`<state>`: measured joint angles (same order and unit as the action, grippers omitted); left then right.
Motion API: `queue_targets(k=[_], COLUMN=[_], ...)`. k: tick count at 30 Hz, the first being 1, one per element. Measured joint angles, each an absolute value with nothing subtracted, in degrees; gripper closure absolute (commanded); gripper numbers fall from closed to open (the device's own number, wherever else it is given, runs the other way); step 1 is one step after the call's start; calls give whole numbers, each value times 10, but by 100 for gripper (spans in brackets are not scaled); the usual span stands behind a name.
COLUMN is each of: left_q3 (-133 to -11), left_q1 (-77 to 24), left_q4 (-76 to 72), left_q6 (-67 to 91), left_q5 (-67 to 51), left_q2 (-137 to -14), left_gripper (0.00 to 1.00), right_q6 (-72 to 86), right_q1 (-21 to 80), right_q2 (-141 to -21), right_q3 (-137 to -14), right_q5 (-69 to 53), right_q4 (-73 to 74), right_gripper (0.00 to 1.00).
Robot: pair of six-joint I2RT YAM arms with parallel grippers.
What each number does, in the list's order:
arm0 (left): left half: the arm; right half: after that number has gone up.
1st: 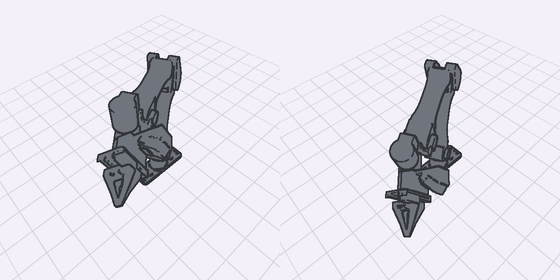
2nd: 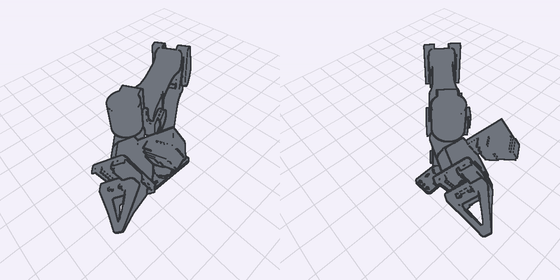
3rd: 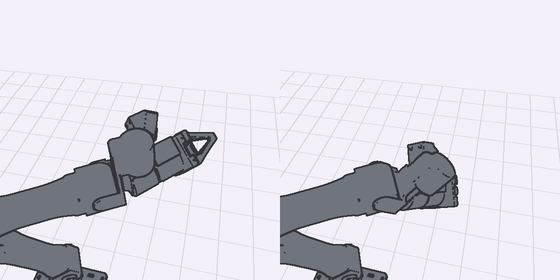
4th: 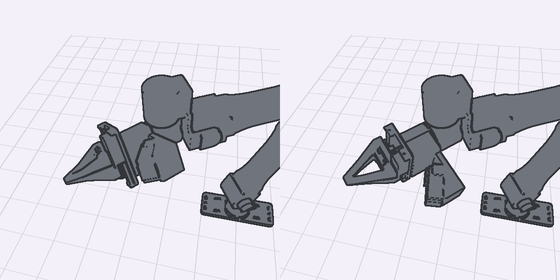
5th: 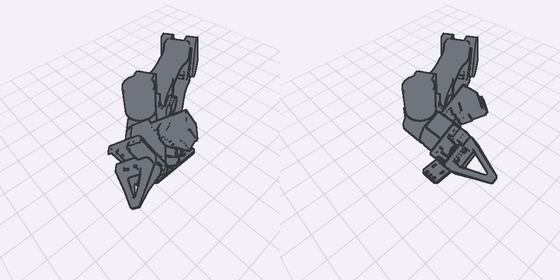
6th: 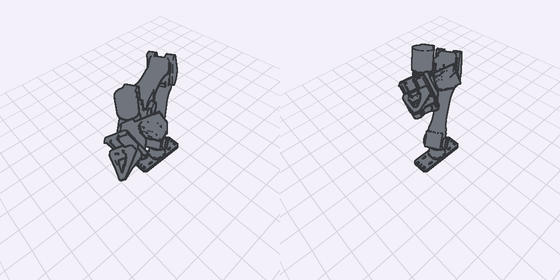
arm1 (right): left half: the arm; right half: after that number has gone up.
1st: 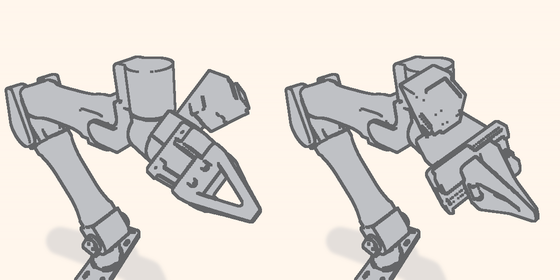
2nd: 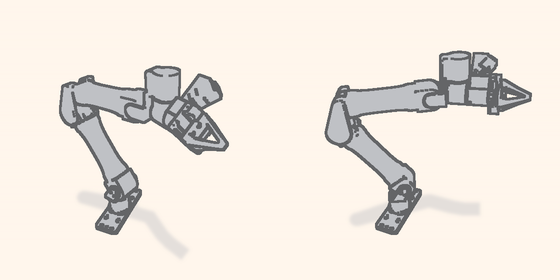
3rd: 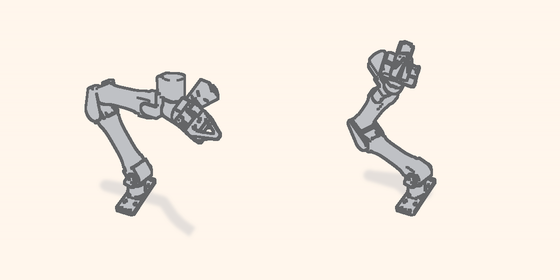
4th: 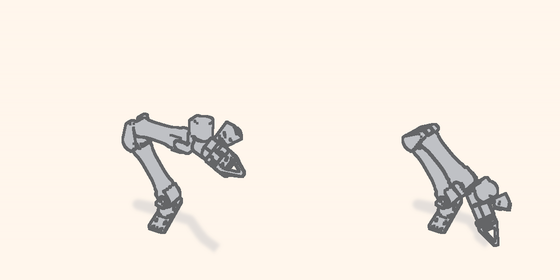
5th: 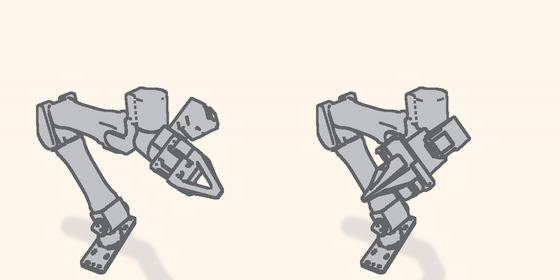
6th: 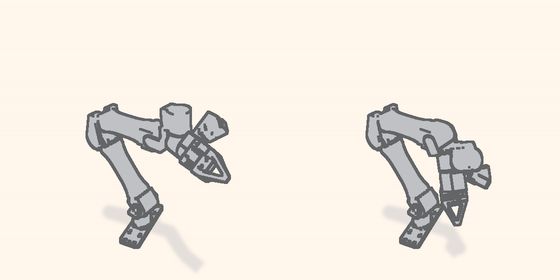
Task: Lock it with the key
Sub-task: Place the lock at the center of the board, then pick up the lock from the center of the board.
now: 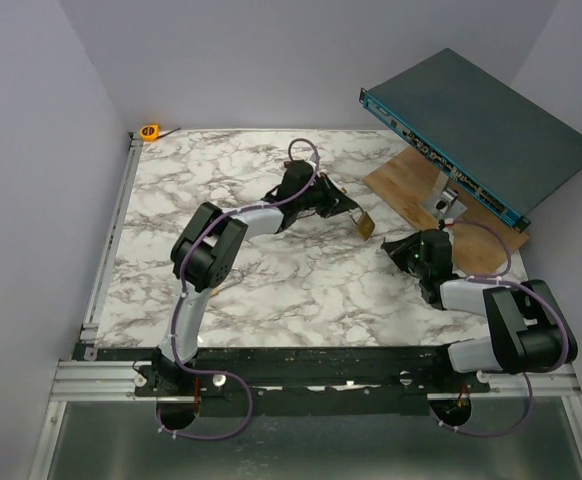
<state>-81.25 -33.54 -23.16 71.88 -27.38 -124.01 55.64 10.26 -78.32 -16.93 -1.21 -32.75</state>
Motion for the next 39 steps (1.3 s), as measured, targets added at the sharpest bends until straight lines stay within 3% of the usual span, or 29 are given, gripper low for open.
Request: queue_targets(k=[4, 6, 8, 10, 12, 15, 24, 32, 39], left_q3=[-841, -845, -850, -858, -863, -865, -875, -870, -705], left_q1=[-352, -358, -361, -361, -360, -360, -358, -343, -310], left_q4=[-200, -181, -162, -143, -125, -105, 6, 104, 168], left_q6=[726, 728, 728, 727, 723, 709, 625, 554, 573], left_q5=[-274, -274, -274, -274, -274, -272, -247, -161, -31], left_q2=[-1262, -1268, -1275, -1277, -1277, -1277, -1248, -1116, -894], left_gripper=[100, 94, 86, 73, 62, 54, 26, 24, 24], right_q6=[554, 550, 545, 541, 538, 527, 505, 468, 438], right_q1=[98, 97, 96, 96, 96, 96, 96, 96, 107], right_q2=[-820, -832, -847, -856, -858, -858, -794, -724, -648], right_q3=[-190, -195, -206, -219, -232, -246, -264, -276, -276], right_q5=[-16, -17, -18, -19, -18, -18, -18, -18, -18], right_q4=[-329, -329, -326, -317, -308, -292, -200, -119, -44], right_gripper=[99, 97, 87, 66, 52, 41, 26, 22, 21])
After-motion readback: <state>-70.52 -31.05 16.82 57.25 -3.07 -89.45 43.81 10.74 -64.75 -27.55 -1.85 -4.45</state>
